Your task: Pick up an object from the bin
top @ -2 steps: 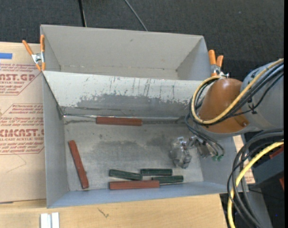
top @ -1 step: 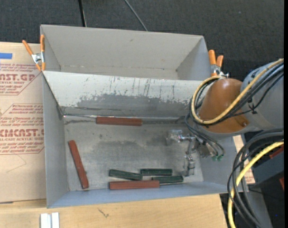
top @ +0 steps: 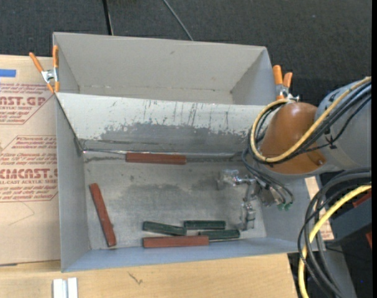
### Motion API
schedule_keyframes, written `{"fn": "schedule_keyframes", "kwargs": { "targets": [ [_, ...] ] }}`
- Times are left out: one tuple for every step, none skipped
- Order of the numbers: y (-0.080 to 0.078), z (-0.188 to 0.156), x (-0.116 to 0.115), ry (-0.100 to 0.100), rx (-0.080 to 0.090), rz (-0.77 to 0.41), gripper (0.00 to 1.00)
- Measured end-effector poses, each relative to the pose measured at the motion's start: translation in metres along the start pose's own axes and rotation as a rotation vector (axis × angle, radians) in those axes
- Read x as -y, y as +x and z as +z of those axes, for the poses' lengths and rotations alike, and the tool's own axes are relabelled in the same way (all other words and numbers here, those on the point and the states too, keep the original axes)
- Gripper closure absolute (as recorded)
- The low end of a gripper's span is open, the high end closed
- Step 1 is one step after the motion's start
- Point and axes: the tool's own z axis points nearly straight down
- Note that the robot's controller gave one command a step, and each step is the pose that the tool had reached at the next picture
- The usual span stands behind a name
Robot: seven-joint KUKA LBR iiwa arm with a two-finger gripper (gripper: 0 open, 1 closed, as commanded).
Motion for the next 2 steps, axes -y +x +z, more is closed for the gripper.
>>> {"fn": "schedule_keyframes", "kwargs": {
  "targets": [
    [0.001, 0.0, -0.004, 0.002, 0.001, 0.006, 0.0],
    [-0.013, 0.0, -0.053, -0.002, 0.002, -0.077, 0.0]
  ]
}}
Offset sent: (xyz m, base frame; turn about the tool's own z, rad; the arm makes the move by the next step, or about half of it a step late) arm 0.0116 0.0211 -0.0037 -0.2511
